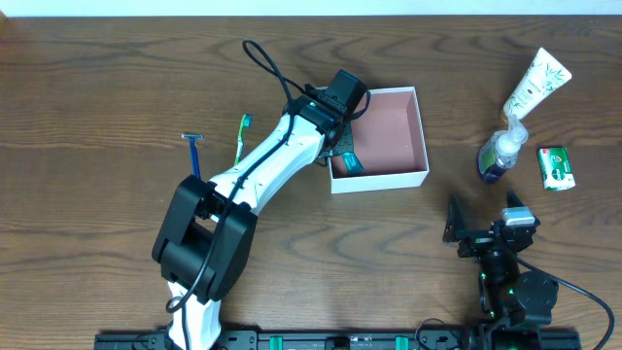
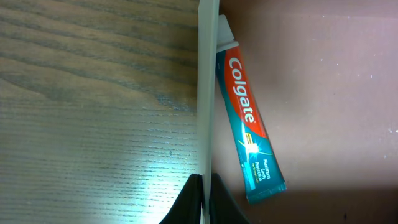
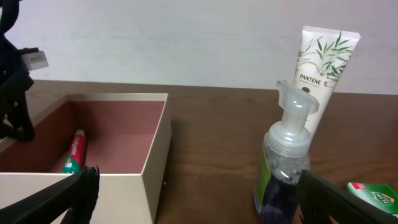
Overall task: Pack container
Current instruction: 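Lower the tube into the box and open the left gripper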
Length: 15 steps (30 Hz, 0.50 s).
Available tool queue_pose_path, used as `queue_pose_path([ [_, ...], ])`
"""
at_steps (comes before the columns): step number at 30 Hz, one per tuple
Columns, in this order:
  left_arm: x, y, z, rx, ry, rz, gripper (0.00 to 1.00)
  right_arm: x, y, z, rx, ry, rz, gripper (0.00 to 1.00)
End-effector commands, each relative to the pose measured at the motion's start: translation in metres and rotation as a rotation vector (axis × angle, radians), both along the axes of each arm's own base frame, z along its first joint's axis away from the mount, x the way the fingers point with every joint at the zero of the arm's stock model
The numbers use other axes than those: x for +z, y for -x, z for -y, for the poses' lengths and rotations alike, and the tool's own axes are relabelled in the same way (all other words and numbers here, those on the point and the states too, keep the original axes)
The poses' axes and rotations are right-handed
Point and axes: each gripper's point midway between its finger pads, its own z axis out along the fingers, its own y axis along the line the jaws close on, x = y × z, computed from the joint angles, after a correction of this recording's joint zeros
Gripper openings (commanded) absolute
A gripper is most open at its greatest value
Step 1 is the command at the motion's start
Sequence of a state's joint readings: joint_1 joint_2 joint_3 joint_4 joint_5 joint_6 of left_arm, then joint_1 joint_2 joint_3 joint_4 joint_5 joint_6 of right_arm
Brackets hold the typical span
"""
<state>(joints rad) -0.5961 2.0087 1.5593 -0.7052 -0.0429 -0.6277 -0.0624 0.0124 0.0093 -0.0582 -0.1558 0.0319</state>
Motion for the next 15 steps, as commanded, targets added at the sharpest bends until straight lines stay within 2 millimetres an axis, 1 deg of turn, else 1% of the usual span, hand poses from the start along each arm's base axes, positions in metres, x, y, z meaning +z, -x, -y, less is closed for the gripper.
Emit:
queue_pose_path([
  [1, -0.0065, 0.0011, -0.001, 0.016, 0.005, -0.017, 0.06, -0.001, 0.0002, -0.0016, 0.006, 0.019, 0.002, 0.99],
  [10, -0.0064, 0.0009, -0.0008, -0.087, -0.029, -0.005, 0.06, -0.001, 0.0002, -0.0016, 0.006, 0.019, 0.002, 0.99],
  [15, -0.0064, 0.0008, -0.0009, -0.093, -0.031, -0.004, 0.06, -0.001, 0.0002, -0.0016, 0.006, 0.019, 0.002, 0.99],
])
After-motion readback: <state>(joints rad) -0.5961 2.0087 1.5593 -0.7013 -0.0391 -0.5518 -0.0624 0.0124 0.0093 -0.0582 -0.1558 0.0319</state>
